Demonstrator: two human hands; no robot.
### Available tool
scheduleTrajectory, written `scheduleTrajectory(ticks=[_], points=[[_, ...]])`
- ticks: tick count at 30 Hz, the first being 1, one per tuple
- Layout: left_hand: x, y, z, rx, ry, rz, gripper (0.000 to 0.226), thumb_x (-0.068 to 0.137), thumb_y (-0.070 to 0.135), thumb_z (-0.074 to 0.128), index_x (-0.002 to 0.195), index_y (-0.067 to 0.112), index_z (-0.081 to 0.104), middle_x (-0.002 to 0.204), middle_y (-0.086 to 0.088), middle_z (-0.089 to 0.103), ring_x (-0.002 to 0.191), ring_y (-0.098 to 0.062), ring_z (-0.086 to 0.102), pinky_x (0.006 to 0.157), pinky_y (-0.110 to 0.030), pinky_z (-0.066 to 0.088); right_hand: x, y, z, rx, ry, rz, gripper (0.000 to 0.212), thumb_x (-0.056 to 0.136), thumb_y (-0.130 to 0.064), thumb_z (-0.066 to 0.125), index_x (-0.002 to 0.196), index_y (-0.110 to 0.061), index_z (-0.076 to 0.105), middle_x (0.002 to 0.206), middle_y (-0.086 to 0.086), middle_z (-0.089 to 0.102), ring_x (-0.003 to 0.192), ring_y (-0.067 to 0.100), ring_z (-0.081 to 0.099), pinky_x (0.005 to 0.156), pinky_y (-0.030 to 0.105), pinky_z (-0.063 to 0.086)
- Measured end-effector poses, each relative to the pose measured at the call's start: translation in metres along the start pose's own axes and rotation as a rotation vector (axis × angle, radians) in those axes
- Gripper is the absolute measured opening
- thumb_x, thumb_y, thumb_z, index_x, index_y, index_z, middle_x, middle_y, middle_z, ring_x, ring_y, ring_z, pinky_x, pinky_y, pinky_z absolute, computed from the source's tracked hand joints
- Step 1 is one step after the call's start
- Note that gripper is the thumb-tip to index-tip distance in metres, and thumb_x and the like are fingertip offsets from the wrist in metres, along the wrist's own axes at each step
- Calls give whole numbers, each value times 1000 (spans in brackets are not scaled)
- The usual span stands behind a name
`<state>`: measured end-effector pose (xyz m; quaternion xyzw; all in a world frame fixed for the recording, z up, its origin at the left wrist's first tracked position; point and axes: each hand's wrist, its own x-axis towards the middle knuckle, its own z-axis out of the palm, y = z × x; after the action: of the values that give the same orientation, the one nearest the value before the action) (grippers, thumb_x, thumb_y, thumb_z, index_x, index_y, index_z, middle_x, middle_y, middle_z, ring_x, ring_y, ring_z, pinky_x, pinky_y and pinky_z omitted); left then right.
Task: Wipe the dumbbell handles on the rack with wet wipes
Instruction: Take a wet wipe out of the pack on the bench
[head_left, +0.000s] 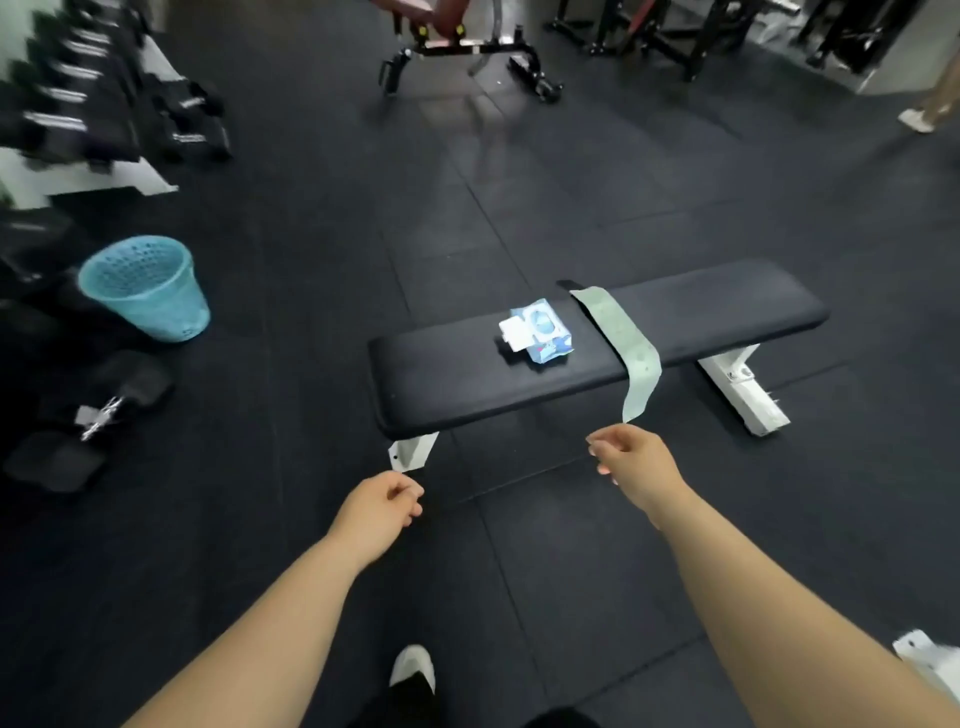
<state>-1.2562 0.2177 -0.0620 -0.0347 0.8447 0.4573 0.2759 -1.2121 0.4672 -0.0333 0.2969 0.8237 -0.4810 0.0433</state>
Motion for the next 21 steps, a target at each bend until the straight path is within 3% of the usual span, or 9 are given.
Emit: scheduleTrajectory(ticks=[5, 8, 12, 16, 21], points=[[126, 74, 24, 69, -43, -7, 25, 91, 12, 45, 71, 23, 53, 72, 4, 60, 68, -15, 54, 75, -28, 44, 114, -5, -31, -14, 2, 76, 13, 88, -6, 48, 88, -11, 59, 71, -1, 55, 59, 8, 46, 57, 17, 37], [200, 105, 55, 65, -67, -42, 25, 92, 11, 44, 73, 24, 53, 73, 6, 59, 70, -14, 54, 76, -27, 42, 199, 5, -43, -66, -42, 121, 15, 88, -7, 47, 91, -9, 61, 69, -2, 55, 61, 11, 47, 58, 20, 37], [284, 134, 90, 24, 9, -170, 29, 92, 8, 43, 70, 24, 52, 71, 4, 58, 71, -18, 54, 77, -28, 42, 309, 11, -53, -189, -145, 106, 16, 87, -8, 47, 93, -8, 61, 83, 2, 56, 80, 17, 51, 64, 22, 36], [346, 149, 117, 9, -19, -301, 29, 92, 8, 44, 69, 25, 52, 73, 3, 58, 74, -19, 53, 78, -28, 42, 387, 5, -48, -319, -342, 72, 23, 89, -13, 51, 111, -9, 58, 103, 4, 61, 90, 14, 54, 74, 17, 35], [412, 155, 130, -35, 22, -357, 19, 93, 9, 43, 97, 13, 61, 85, 1, 59, 84, -18, 55, 69, -23, 40, 469, 2, -5, -350, -438, 20, 31, 89, -13, 48, 119, -14, 55, 119, 5, 56, 87, 10, 47, 76, 18, 37]])
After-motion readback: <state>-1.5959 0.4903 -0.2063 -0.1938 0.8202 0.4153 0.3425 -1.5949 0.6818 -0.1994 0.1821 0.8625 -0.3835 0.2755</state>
